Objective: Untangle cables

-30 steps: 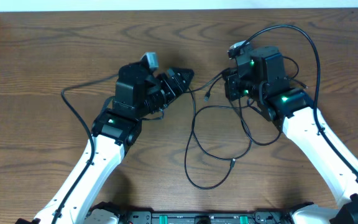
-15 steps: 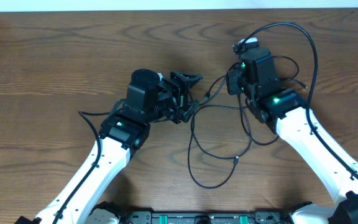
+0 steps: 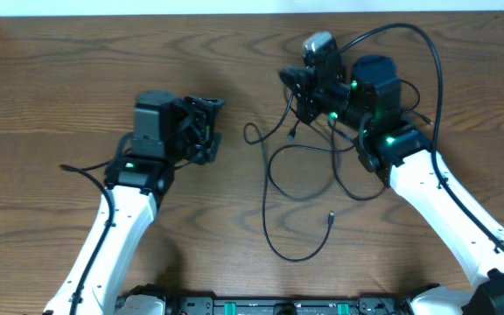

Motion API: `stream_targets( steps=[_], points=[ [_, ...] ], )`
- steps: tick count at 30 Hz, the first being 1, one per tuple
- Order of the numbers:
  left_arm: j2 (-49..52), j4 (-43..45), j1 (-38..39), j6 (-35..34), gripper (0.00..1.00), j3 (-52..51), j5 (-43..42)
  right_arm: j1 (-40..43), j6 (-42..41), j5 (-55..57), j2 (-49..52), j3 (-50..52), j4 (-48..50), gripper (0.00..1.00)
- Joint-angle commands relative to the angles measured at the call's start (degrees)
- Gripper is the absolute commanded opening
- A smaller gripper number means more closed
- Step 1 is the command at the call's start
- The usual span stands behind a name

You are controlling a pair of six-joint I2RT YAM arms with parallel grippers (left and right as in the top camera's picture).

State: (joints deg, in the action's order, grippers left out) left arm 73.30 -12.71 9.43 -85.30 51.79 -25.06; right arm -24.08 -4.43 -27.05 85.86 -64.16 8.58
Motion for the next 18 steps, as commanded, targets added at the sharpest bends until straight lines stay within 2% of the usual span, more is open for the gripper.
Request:
stream_targets(
  steps=[1,5,7,12,14,17,18],
  points=[
    [-0.31,-0.09,-2.49,13.99,0.75,0.94,-9.29,-0.17,1.86,-9.2,-0.42,-4.35,3.43,0.01],
    [-0.31,-0.98,-2.45,35.36,0.75,0.94,-13.29,-1.18,1.09,-0.94,-0.37,-5.38,1.92,0.01],
    [-0.31,-3.23,-1.9,40.81,0.75,0.94,-13.46,-1.22,1.11,-1.09,-0.17,-5.38,0.33,0.01],
    [-0.31,-4.85,-0.24,44.15,0.75,0.26,-15.08,-1.49,3.04,0.15,0.35,-5.38,-9.14,0.01],
    [-0.31,-5.99,0.87,46.97,0.76,-0.13,-15.47,-1.49,2.97,3.98,1.18,-5.38,-11.67,0.01],
    [-0.31,-13.55,1.86,53.22,0.76,-0.15,-10.21,-1.33,1.64,14.64,2.82,-5.38,-13.92,0.01],
    [-0.31,-17.2,1.86,53.13,0.76,-0.15,-6.64,-1.2,0.92,18.01,3.76,-5.38,-14.69,0.08]
  ],
)
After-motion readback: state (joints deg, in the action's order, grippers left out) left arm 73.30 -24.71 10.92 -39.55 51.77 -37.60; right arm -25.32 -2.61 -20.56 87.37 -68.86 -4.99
